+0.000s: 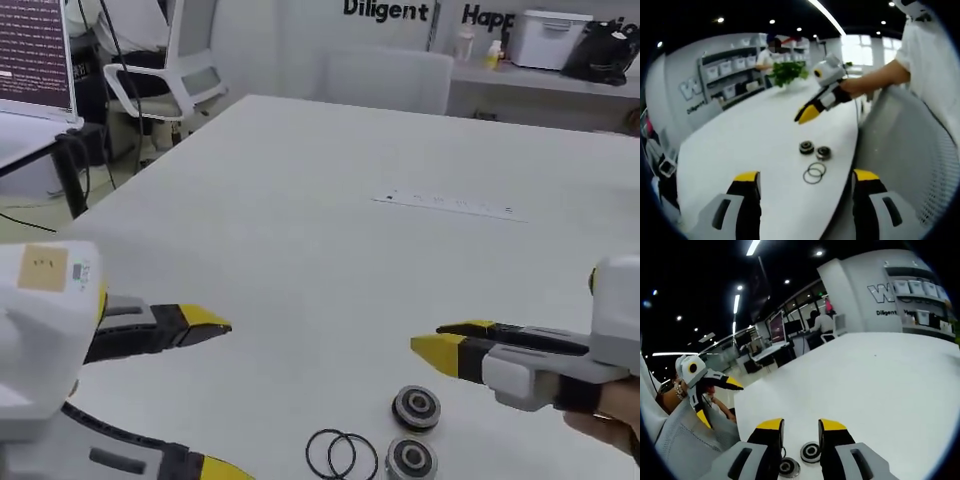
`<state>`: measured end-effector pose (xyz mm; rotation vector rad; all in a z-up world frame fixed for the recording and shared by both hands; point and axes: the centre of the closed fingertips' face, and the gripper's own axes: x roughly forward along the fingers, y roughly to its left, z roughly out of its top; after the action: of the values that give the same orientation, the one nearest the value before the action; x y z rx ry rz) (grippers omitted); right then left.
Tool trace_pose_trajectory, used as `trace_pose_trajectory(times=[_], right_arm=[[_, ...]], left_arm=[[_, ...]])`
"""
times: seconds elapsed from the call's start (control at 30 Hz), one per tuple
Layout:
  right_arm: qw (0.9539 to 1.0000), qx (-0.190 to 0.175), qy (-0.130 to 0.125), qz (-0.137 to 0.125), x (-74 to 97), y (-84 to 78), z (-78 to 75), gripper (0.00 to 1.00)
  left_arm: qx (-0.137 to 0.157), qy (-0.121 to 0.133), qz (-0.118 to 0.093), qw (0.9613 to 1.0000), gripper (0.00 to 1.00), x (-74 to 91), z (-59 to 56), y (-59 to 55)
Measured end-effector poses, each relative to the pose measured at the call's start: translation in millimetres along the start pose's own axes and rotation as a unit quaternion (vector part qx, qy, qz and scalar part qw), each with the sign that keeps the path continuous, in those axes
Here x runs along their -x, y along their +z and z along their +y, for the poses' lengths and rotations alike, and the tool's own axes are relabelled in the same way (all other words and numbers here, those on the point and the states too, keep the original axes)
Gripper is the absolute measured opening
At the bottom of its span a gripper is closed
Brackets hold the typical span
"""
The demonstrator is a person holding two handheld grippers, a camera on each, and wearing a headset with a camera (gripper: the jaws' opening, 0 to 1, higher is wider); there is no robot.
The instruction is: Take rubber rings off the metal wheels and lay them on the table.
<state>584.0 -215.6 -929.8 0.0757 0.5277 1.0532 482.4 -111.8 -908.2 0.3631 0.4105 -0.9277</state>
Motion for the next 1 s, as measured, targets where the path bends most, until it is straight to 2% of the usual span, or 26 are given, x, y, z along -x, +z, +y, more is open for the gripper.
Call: trace_pose_trajectory(times=[0.07,0.23,0.37,0.5,0.7,0.87,1.0], right_arm=[[1.0,-0.002,-0.007,0.002,1.8,-1.4,-4.0,0.25],[0.9998,-0.011,-0.017,-0.003,6.9,-1.8,-12.7,0.25],[0.9997,-0.015,-0.021,-0.001,7.8,-4.4,-15.0,0.24],[0.9997,-0.009,-0.021,0.011,7.1,-9.7,-15.2,0.23],[0.9992,-0.008,-0.015,0.036,5.6,-23.8,-17.2,0.24],[0.9978,0.012,-0.02,0.061,5.9,-34.7,-21.8,0.22],[0.9972,0.014,-0.018,0.072,5.9,-39.5,-23.0,0.21]], left_arm=[[-0.014,-0.001,-0.012,0.9998,0.75,-0.7,3.0,13.8],[-0.035,-0.009,-0.036,0.9987,0.73,-4.6,11.1,39.9],[-0.049,-0.016,-0.051,0.9974,0.69,-15.2,19.9,58.7],[-0.06,-0.028,-0.063,0.9958,0.72,-29.9,23.2,75.5],[-0.083,-0.05,-0.06,0.9935,0.71,-49.1,22.3,86.7],[-0.09,-0.067,-0.063,0.9917,0.71,-65.2,23.4,94.9],[-0.095,-0.082,-0.067,0.9899,0.69,-79.9,21.1,102.1]])
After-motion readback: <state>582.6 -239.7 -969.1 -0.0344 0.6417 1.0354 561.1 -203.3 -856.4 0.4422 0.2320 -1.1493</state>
